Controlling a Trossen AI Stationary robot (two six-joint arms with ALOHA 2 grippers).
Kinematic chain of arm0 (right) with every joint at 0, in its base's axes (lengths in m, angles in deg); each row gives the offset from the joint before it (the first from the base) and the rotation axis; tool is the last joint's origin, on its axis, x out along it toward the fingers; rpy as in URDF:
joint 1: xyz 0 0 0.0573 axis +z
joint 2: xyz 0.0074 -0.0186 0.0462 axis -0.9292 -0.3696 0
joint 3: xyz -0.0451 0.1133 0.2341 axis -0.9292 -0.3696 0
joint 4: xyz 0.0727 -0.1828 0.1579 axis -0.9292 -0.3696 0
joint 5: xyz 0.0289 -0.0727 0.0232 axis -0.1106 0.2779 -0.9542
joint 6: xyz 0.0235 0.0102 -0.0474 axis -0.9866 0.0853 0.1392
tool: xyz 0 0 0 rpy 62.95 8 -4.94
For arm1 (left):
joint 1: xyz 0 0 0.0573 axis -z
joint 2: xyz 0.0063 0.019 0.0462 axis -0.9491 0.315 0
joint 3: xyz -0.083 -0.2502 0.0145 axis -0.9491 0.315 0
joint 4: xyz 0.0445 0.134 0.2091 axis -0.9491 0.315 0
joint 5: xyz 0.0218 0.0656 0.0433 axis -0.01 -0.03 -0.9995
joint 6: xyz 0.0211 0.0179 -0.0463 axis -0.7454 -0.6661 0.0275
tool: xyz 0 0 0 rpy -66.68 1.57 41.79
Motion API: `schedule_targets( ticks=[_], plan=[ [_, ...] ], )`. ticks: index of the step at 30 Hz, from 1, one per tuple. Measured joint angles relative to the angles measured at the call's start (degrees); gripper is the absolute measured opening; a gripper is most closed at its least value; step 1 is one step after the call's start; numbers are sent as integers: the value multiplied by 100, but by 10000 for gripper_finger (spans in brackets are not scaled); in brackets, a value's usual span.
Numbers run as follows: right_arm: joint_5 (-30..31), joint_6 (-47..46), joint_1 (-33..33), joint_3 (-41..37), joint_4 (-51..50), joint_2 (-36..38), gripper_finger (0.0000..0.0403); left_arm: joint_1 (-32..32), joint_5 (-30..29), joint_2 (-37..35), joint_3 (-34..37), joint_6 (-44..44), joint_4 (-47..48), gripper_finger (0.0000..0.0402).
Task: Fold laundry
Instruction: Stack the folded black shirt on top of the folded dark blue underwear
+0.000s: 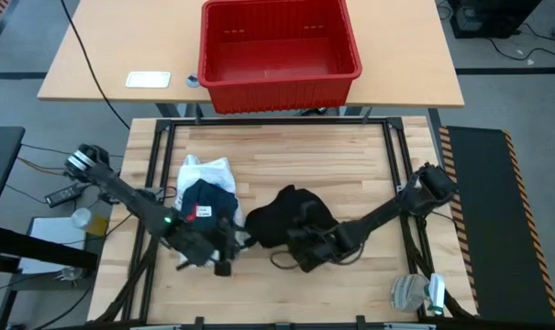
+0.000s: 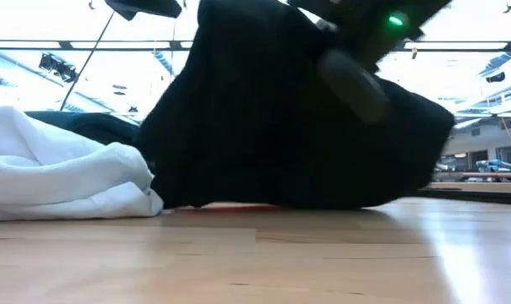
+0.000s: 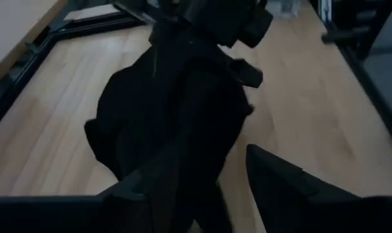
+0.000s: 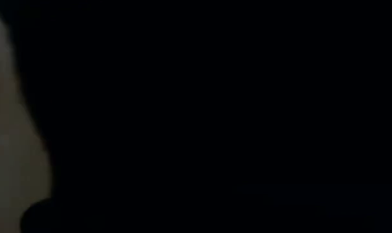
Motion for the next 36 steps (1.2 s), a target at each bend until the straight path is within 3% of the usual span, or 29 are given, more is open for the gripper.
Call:
schedule_targets(
  ticks=[3, 6, 12, 17, 29, 36],
  plan=[
    [-195, -23, -271, 497, -238, 2, 59, -30, -7, -484, 121, 309, 320, 183],
    [-1069, 298, -467, 932, -301, 2, 59, -2, -6, -829, 170, 256, 468, 183],
    [-2240, 765, -630, 2079, -726, 65, 59, 107, -23, -1444, 174, -110, 679, 183],
    [-4070, 1043, -861, 2540, -623, 47, 59, 310, -21, -1936, 174, -514, 708, 183],
    [-5111, 172, -1399, 2639, 1466, -593, 59, 428, -170, -2979, 172, -1652, 699, 183],
    [-6577, -1276, -1696, 2639, 3036, -1000, 59, 426, -556, -3512, 170, -2523, 549, 183]
  ],
)
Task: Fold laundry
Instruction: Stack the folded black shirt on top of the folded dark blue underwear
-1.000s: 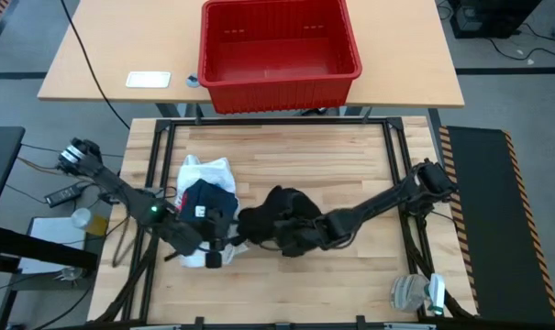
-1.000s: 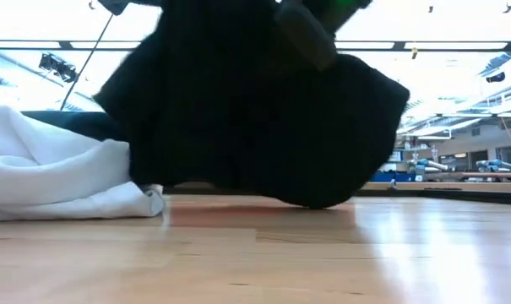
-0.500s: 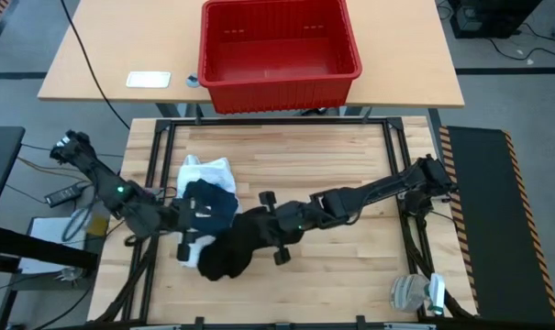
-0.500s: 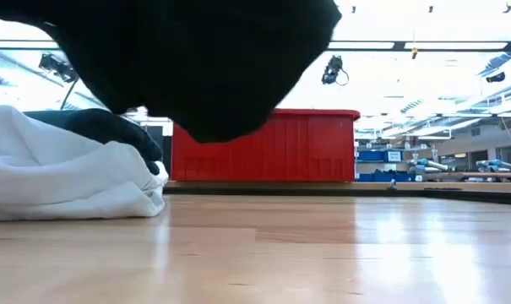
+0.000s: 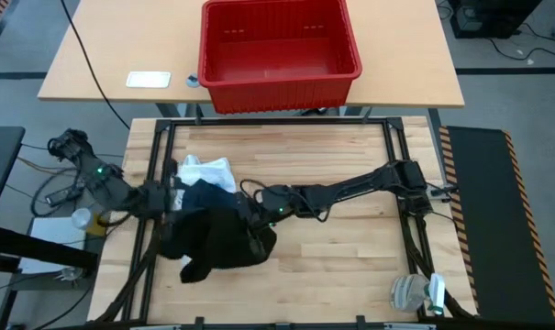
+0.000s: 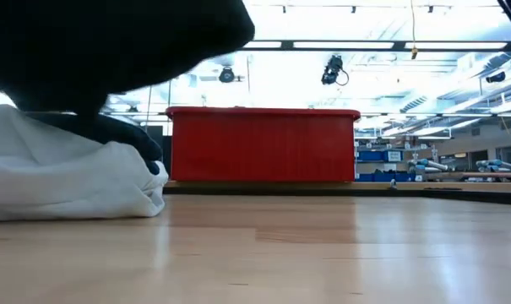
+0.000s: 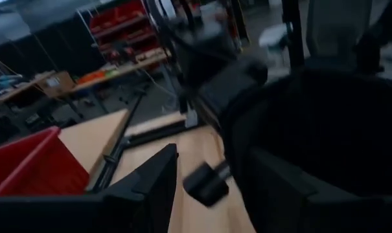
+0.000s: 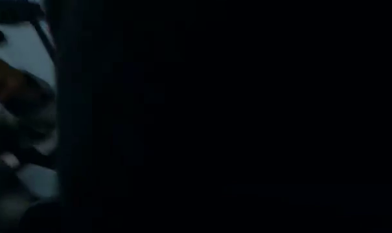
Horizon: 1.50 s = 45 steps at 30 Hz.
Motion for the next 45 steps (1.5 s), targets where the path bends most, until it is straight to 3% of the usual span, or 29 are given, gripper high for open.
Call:
schedule_targets(
  ticks=[14, 18, 29, 34, 40, 45],
  plan=[
    [-119, -2014, -273, 81, 1515, -551, 59, -26, -70, -596, -159, -637, -792, 183],
    [-426, -2213, -286, 560, 1362, -1001, 59, -122, -73, -586, -184, -633, -774, 183],
    [7, -3208, -437, 2765, 1609, -2249, 59, -221, -74, -592, -184, -510, -757, 183],
    [352, -3705, -610, 2887, 1620, -2591, 58, -216, -89, -593, -184, -519, -755, 183],
    [693, -5099, -941, 2870, 1417, -3100, 59, -216, -462, -596, -184, -501, -627, 183],
    [207, -5402, -1303, 2786, 665, -3242, 61, -216, -474, -596, -184, -477, -571, 183]
  ],
)
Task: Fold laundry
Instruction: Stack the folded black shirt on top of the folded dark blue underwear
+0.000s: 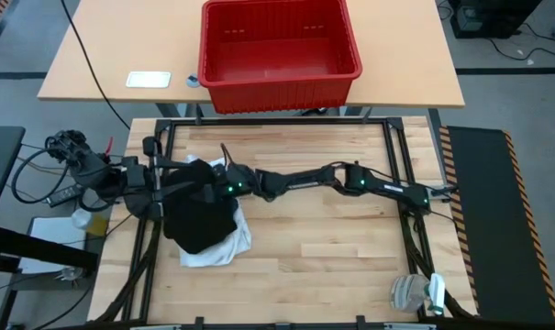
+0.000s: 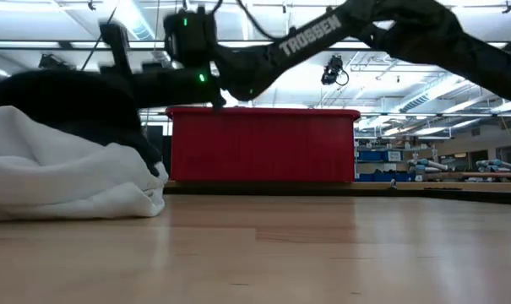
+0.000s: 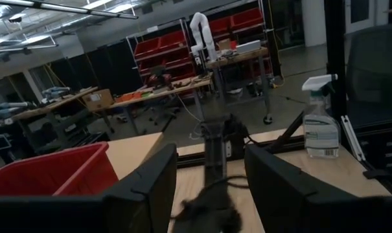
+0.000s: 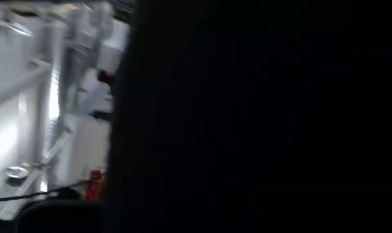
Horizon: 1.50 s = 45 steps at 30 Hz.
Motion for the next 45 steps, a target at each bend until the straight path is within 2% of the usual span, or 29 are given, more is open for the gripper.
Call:
schedule_targets(
  ticks=[5, 10, 18, 23, 27, 32, 34, 37, 42, 45],
  plan=[
    [-1034, 337, -312, -148, -128, 0, 72, 11, -2, 15, 0, 31, 1, 183],
    [-2143, 509, -517, -152, -588, 15, 111, 11, -2, 15, 0, 29, 4, 183],
    [-2518, 915, -557, -155, -1060, 15, 206, 11, 2, 15, 0, 323, 397, 183],
    [-2747, 584, -650, -155, -1068, 15, 266, 11, 0, 15, 0, 456, 487, 183],
    [-3134, 432, -795, -156, -1102, 43, 292, 11, 0, 15, 0, 472, 490, 183],
    [-3033, 485, -874, -161, -1198, 253, 294, 11, 0, 17, 0, 477, 516, 183],
    [-3044, 687, -934, -159, -1564, 381, 291, 11, 0, 20, 0, 477, 514, 183],
    [-2813, 1257, -1049, -157, -2640, 617, 286, 11, 0, 20, 0, 477, 515, 183],
    [-1844, 2426, -1164, -157, -4715, 1012, 281, 11, 0, 20, 0, 482, 517, 183],
    [-1294, 3082, -1162, -161, -5693, 1295, 280, 11, 38, 22, 0, 824, 654, 183]
  ],
)
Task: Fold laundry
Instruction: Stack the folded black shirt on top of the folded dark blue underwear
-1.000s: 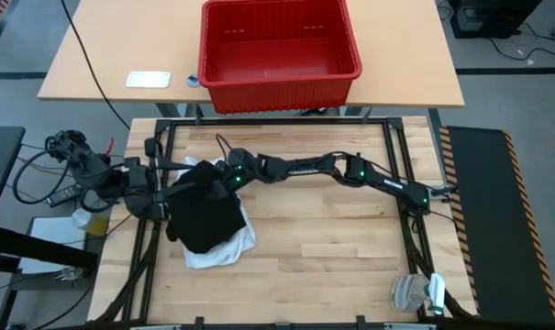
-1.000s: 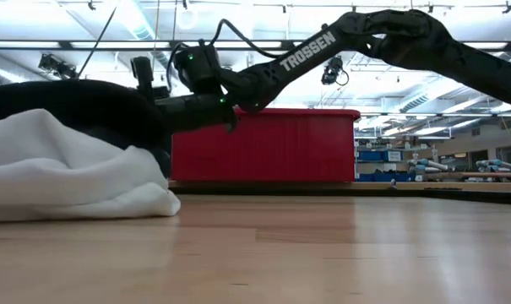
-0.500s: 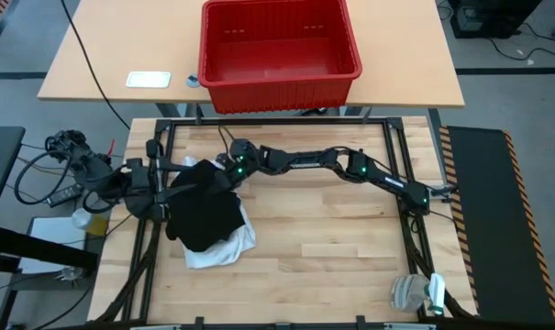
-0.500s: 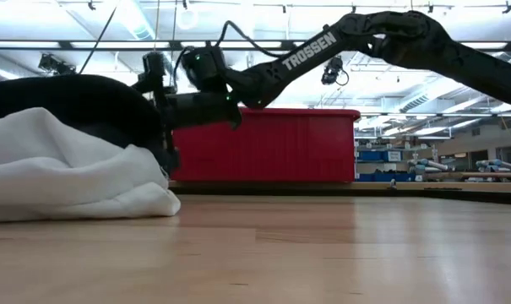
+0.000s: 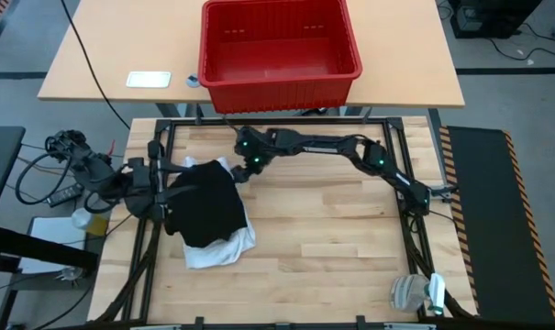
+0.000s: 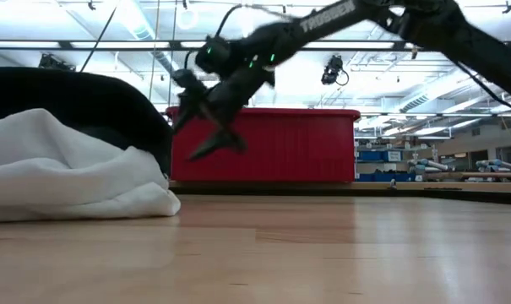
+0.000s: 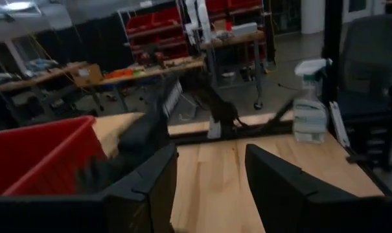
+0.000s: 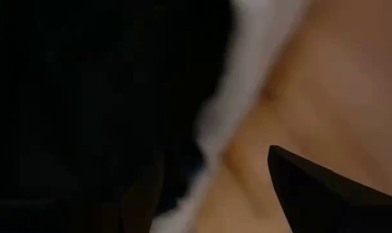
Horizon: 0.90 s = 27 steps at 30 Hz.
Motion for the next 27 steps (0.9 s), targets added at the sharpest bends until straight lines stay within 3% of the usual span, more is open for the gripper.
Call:
schedule_targets(
  ticks=[5, 10, 13, 17, 21, 27],
  plan=[
    [1439, 782, 286, 17, -559, 775, 280, 0, 153, 243, -2, 204, 688, 183],
    [1594, 1577, 862, 4, -1088, 1192, 280, -63, 491, 960, -2, 1469, 1741, 183],
    [2000, 2091, 1343, 6, -919, 1264, 280, -246, 474, 1528, 0, 2505, 2611, 183],
    [2786, 2756, 2000, -258, 64, 1151, 280, -577, 578, 2166, 2, 3836, 3820, 183],
    [2544, 3190, 2318, -930, 1683, 1167, 280, -860, 628, 2620, 7, 4714, 4521, 183],
    [3141, 3517, 2043, -1847, 3352, 1153, 280, -876, 855, 2988, 211, 4913, 4276, 183]
  ],
)
